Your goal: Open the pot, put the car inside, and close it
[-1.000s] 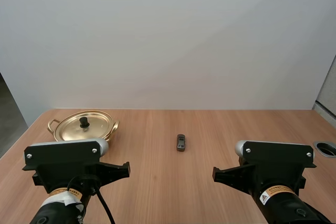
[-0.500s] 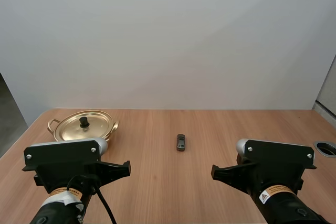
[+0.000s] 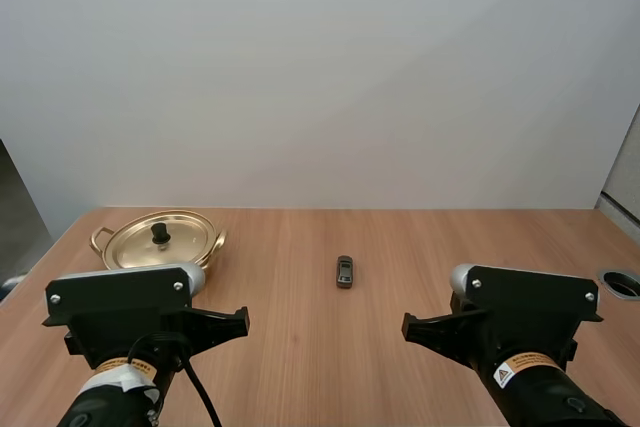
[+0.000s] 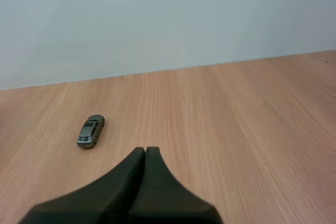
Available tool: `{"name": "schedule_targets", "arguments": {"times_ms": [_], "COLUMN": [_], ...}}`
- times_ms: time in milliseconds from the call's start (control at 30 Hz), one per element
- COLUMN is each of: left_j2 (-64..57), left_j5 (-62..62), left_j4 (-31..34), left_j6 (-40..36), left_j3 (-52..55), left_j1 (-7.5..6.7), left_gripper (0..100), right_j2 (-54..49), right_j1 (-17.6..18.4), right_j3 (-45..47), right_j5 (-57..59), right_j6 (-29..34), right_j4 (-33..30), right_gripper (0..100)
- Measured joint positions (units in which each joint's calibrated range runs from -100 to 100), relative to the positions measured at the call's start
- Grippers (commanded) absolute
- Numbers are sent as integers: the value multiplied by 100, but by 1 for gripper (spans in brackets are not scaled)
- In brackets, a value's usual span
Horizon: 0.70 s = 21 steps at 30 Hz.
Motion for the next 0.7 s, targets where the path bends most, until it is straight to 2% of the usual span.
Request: {"name": "schedule_targets", "arguments": {"times_ms": [100,233,467,567,700], "left_j2": [0,0,0,0,118], "left_j5": [-155,-1019,-2861,-3647,-4188], "left_j4": [264,682,1872,2170,2140], "left_j6": [0,26,837,1293,1571], "left_j3": [0,0,-58,-418,-1218], "left_j1": [0,0,0,7,7], "left_gripper": [0,0,0,0,0], "right_j2": [0,0,0,0,400], "right_j1": [0,0,0,0,0], "right_j3": [0,0,-81,-465,-1305], "right_j5": [-483,-1441,-3111,-3300,-2872], "right_j6": [0,0,1,277,793], "right_j4": [-501,-1219,-2404,-2935,-3495], "right_gripper": [0,0,0,0,0]}}
